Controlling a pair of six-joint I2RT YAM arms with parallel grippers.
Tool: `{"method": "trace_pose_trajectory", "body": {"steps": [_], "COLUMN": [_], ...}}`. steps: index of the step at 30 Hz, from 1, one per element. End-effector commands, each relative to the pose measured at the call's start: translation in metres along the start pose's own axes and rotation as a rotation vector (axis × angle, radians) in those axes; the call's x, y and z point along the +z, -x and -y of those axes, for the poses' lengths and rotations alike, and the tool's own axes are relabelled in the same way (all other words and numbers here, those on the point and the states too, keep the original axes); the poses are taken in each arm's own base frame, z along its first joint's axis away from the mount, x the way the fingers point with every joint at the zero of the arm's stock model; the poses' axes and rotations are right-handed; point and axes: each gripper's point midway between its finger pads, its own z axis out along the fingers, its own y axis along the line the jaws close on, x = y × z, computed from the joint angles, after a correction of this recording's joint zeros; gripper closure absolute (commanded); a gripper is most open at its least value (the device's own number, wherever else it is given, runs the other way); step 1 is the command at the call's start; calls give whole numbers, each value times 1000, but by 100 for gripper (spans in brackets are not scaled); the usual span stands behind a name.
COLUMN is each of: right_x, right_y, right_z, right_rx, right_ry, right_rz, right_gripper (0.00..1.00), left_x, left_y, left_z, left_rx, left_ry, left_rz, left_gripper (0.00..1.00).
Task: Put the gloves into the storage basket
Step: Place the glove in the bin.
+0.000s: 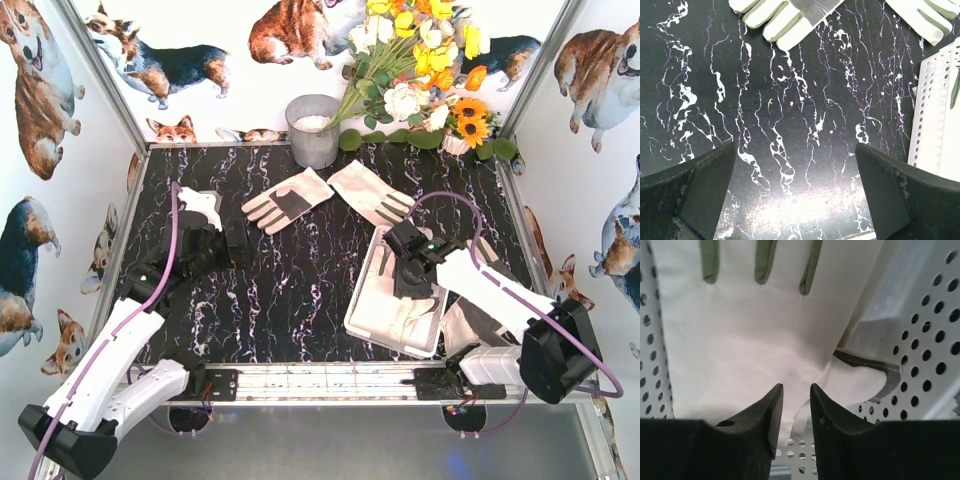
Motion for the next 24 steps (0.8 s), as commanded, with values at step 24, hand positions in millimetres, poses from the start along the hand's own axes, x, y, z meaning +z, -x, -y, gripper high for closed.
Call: {"method": "trace_pose_trajectory", "body": {"steps": [24], "right_x": [-47], "right_y": [45], "right_z": [-9], "right_rx": [49], "right_ry": [270], "right_rz": [295], "right_gripper": [52], "left_x": [51], "left_y": [8], "left_z": [3], "left_rx": [-141], "left_ry": [45], "left_rz": [-2], "left_gripper": [0]}}
